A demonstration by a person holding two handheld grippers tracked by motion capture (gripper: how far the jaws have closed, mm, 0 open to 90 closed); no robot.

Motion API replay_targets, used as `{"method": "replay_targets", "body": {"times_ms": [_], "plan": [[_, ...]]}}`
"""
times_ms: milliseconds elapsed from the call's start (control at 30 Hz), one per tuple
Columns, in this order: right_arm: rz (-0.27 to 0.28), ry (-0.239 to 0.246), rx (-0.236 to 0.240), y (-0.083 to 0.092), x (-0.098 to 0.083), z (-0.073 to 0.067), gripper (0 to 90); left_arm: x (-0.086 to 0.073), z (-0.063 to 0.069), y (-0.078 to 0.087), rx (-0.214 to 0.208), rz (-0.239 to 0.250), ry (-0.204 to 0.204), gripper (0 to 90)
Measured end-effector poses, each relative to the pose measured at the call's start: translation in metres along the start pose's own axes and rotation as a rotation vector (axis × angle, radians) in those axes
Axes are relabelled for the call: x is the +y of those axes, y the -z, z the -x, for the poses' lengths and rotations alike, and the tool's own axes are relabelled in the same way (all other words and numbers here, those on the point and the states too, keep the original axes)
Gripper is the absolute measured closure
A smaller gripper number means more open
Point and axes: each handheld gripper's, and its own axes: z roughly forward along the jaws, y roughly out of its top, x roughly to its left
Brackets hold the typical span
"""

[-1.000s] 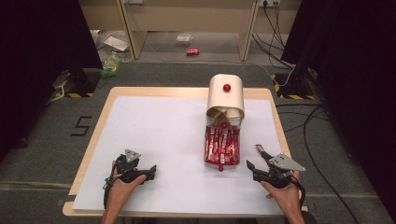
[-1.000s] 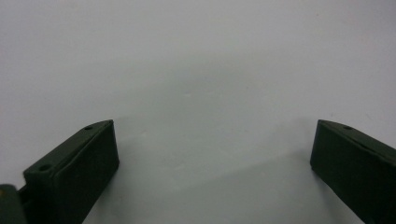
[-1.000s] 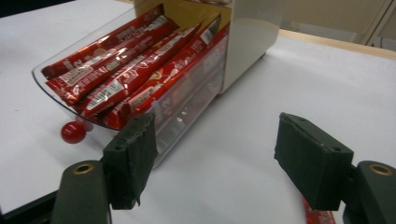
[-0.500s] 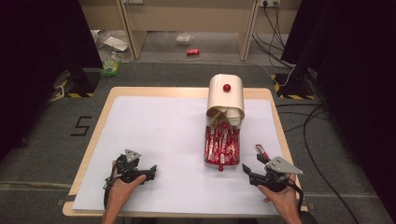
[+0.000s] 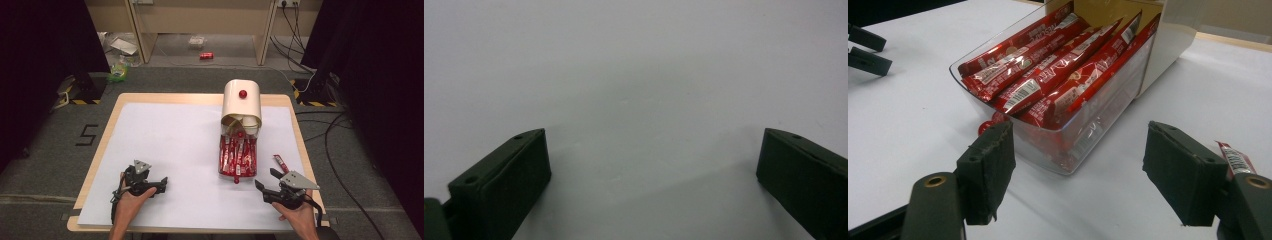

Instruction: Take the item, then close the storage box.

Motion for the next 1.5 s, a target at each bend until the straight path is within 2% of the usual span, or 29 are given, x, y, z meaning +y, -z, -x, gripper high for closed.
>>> {"method": "replay_targets", "body": {"times_ms": [633, 1500], "plan": [[-0.042, 0.031, 0.017, -0.009, -0.003, -0.006, 28.4, 0.000, 0.000, 0.000, 0.000, 0.000, 0.000, 0.2], [-0.038, 0.083, -0.016, -0.027, 0.001, -0.007, 27.3, 0.000, 0.000, 0.000, 0.003, -0.001, -0.003, 0.0]]}}
